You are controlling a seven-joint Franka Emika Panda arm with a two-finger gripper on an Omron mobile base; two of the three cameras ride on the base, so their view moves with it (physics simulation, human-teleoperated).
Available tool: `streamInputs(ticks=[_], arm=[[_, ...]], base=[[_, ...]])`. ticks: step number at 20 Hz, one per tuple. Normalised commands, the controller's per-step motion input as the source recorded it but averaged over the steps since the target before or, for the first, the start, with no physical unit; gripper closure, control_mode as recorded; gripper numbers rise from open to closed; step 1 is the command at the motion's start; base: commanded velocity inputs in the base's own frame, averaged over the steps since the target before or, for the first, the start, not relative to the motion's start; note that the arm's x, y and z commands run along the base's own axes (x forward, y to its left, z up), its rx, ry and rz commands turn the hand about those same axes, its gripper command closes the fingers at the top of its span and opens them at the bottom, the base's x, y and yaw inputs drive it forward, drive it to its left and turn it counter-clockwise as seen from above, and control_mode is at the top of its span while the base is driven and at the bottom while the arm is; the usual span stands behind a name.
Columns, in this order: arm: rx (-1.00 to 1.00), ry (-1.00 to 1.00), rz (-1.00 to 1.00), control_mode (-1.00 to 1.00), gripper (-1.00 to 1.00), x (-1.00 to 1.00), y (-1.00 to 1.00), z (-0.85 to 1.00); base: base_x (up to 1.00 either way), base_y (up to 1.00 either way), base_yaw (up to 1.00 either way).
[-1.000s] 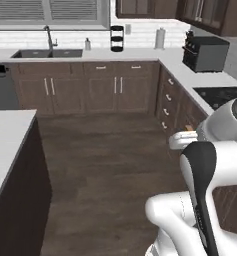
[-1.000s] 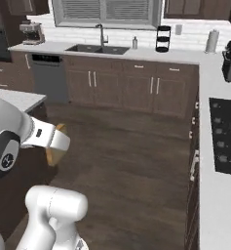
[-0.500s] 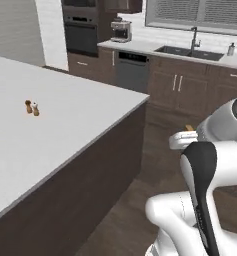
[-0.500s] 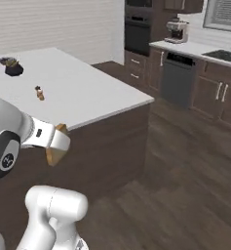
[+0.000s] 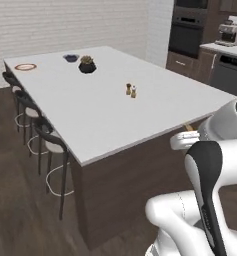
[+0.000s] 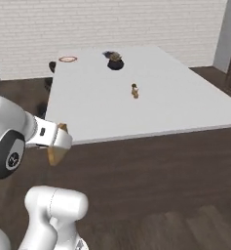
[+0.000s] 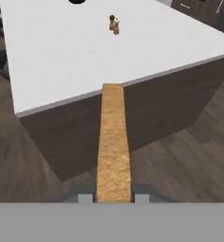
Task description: Start the toaster. Once the lever pops up, take the bread to the plate on the dining counter.
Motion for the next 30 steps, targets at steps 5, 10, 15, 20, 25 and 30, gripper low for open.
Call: streamInputs(ticks=[5,10,15,20,25,30], arm=[[0.0,0.0,0.0,1.0,1.0,0.0,0.0,0.0],[0.0,0.0,0.0,1.0,1.0,0.0,0.0,0.0],[0.0,0.0,0.0,1.0,1.0,0.0,0.0,0.0],[0.0,0.0,0.0,1.0,1.0,0.0,0.0,0.0],[0.0,0.0,0.0,1.0,1.0,0.0,0.0,0.0],[0.0,0.0,0.0,1.0,1.0,0.0,0.0,0.0]], base=[[-0.11,1.0,0.1],[0.03,1.0,0.0],[0.43,1.0,-0.03],[0.78,1.0,-0.1],[0.98,1.0,-0.2],[1.0,1.0,-0.32]])
